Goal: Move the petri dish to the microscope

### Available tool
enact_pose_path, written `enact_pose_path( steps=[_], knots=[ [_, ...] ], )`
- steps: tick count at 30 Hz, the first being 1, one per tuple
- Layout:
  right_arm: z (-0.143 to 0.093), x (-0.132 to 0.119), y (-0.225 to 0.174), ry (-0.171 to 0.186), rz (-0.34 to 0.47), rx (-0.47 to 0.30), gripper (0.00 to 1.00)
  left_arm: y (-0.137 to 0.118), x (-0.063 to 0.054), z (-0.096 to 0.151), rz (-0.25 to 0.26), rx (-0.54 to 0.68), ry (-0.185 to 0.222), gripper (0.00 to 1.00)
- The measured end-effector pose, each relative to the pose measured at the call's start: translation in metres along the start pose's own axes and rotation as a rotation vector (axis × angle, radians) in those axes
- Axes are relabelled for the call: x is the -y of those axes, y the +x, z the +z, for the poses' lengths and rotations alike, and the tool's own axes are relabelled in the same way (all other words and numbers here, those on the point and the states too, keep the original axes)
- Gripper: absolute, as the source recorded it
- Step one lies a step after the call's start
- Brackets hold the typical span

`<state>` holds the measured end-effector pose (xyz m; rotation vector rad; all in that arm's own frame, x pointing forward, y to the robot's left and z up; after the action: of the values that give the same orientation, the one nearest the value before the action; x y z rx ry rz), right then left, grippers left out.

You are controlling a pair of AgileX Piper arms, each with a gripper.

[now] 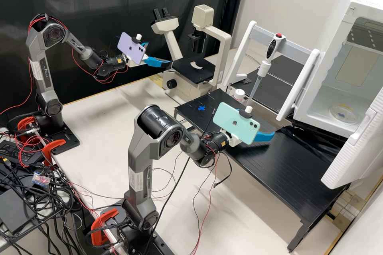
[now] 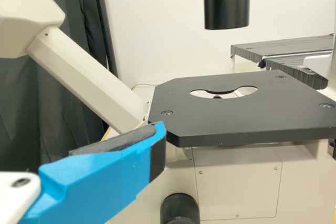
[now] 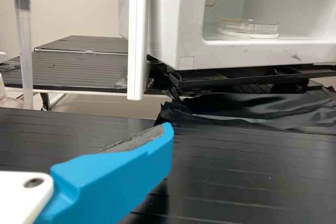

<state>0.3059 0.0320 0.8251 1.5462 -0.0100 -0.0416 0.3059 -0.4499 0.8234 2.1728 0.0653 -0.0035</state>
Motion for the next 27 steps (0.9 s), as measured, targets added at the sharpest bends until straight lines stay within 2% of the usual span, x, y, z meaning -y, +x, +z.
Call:
enact_pose_path(
  steps=[10,14,23,27],
  knots=[
    [0.001,-0.001,0.0,0.004,0.006,0.006,1.0,0.0,0.0,0.0,0.0,0.0,0.0,1.0],
    [0.003,-0.003,0.0,-0.004,0.013,0.014,1.0,0.0,0.0,0.0,0.0,0.0,0.0,1.0],
    [0.025,-0.031,0.001,0.0,0.11,0.089,1.0,0.0,0.0,0.0,0.0,0.0,0.0,1.0],
    [0.033,-0.057,0.006,0.006,0.197,0.106,1.0,0.0,0.0,0.0,0.0,0.0,0.0,1.0]
  ],
)
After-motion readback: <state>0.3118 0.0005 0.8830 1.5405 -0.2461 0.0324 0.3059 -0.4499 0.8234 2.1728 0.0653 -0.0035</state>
